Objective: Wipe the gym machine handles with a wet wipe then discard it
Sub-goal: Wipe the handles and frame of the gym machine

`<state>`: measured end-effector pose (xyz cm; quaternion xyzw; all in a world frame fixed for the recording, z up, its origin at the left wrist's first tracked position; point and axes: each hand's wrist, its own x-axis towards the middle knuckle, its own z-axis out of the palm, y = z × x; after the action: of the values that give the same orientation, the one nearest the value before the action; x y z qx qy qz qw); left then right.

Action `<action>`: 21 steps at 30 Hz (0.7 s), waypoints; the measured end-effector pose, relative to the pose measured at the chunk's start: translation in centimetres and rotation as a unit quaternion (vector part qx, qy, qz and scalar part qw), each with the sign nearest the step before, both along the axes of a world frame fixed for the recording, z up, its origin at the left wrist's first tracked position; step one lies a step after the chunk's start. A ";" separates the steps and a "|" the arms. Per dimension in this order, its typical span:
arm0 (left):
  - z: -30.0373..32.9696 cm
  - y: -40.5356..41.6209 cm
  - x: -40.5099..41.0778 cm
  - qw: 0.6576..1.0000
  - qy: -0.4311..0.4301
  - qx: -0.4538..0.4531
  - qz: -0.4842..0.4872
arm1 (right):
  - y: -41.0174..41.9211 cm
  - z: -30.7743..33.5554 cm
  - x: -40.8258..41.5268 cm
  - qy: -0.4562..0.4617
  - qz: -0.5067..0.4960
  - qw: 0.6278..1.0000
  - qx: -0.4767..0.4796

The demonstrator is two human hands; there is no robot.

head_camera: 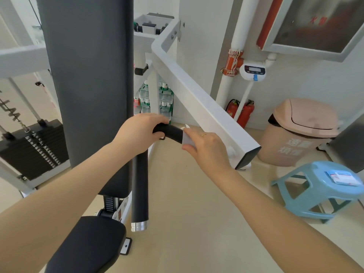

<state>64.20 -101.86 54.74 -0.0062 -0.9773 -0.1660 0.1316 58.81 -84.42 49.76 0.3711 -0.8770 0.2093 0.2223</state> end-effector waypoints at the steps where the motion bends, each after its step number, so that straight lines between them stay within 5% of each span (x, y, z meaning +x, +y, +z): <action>1: -0.1 -0.1 0.3 1.000 0.000 0.012 0.002 | 0.9 -0.3 0.3 0.010 -0.019 1.000 0.005; 8: -0.4 -0.9 2.3 0.990 -0.002 0.103 0.100 | -4.7 1.1 0.0 0.033 0.075 0.997 -0.008; 12: -0.3 -2.2 3.4 0.963 -0.082 0.213 0.145 | -1.9 -0.1 -0.1 0.054 0.053 0.997 0.002; 16: -0.3 -3.0 4.0 0.913 -0.138 0.365 0.121 | -4.9 1.0 0.4 -0.006 0.098 0.995 0.003; 21: 0.2 -5.3 4.6 0.903 -0.205 0.369 0.077 | -6.2 1.8 1.0 -0.018 0.232 0.969 0.088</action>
<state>68.85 -107.19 54.98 0.1522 -0.8492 -0.5013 -0.0664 59.82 -90.57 51.51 0.5783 -0.7859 0.1839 0.1189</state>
